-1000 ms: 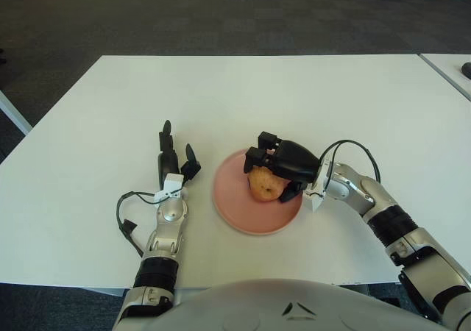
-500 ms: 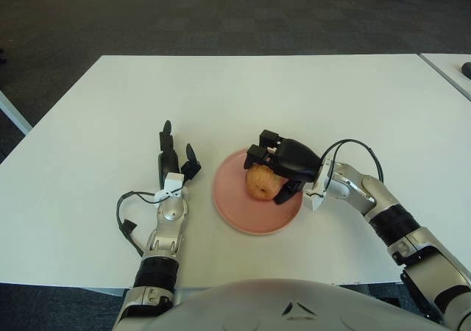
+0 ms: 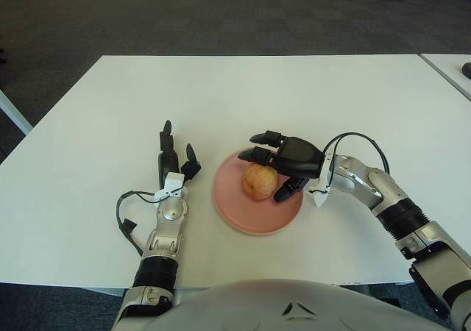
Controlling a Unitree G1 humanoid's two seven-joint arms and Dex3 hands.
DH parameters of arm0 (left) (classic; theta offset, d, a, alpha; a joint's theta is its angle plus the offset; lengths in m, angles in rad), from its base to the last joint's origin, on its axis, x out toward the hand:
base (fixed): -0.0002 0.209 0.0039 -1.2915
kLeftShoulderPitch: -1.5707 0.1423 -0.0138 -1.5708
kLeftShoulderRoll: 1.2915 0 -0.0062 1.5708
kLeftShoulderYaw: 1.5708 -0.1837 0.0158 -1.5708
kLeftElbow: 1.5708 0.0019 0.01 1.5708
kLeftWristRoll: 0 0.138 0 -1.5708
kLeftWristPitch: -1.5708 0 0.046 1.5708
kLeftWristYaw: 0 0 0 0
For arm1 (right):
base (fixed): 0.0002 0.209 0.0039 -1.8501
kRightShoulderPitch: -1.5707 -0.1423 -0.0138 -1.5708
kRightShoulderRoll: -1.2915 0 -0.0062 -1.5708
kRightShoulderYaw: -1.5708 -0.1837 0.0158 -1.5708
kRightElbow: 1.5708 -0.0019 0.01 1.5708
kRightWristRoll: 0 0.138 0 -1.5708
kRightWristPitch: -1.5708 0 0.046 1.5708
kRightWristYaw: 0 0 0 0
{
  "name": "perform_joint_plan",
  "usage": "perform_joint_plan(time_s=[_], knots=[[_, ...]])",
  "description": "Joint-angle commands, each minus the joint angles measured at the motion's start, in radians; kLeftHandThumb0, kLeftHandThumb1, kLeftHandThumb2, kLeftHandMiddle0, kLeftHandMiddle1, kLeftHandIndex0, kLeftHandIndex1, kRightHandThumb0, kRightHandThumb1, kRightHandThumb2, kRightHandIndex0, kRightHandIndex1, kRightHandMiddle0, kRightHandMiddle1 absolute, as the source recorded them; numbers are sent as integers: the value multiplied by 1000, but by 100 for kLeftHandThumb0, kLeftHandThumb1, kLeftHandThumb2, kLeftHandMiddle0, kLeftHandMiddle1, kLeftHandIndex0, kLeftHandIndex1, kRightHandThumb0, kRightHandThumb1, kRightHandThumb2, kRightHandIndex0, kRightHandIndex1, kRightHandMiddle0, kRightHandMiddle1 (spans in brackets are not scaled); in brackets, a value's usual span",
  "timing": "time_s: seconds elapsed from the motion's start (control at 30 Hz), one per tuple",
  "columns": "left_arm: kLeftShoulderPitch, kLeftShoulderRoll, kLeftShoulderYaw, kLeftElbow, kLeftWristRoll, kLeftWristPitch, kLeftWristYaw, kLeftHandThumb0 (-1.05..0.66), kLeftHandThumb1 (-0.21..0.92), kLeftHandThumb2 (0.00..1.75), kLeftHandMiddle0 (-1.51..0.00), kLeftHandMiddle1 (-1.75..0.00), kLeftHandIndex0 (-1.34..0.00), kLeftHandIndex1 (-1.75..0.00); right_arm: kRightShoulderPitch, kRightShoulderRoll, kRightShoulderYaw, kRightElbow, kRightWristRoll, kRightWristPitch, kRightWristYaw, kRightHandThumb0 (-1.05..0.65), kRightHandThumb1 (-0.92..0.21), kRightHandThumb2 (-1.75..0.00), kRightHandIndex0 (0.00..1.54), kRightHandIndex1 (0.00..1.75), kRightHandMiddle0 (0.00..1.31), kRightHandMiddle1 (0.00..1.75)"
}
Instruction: Put the apple into the plate.
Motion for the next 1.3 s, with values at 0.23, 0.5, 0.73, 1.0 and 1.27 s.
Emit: perform_joint_plan(time_s=[0.23,0.5,0.73,1.0,1.27], knots=[[-1,9,-1,7,7,8,-1,-75,92,97,-18,0,0,-33,-21,-28,2,-14,11,1,40,-105,-92,-66,0,0,0,0],[1,11,-2,5,14,9,2,-77,92,99,-18,0,0,-34,-38,-28,-16,9,28,-9,10,-105,-92,-68,0,0,0,0],[0,10,1,8,15,-1,5,-77,92,98,-18,0,0,-34,-48,-18,-50,27,73,-26,-33,-105,-92,-70,0,0,0,0],[-1,10,5,15,11,-6,6,-76,92,97,-19,0,0,-34,-76,5,-106,14,213,-9,-12,-105,-92,-72,0,0,1,1],[-6,5,9,27,8,-19,15,-77,92,97,-20,-1,0,-36,-105,69,-179,26,363,74,-3,-105,-92,-67,0,0,3,3]])
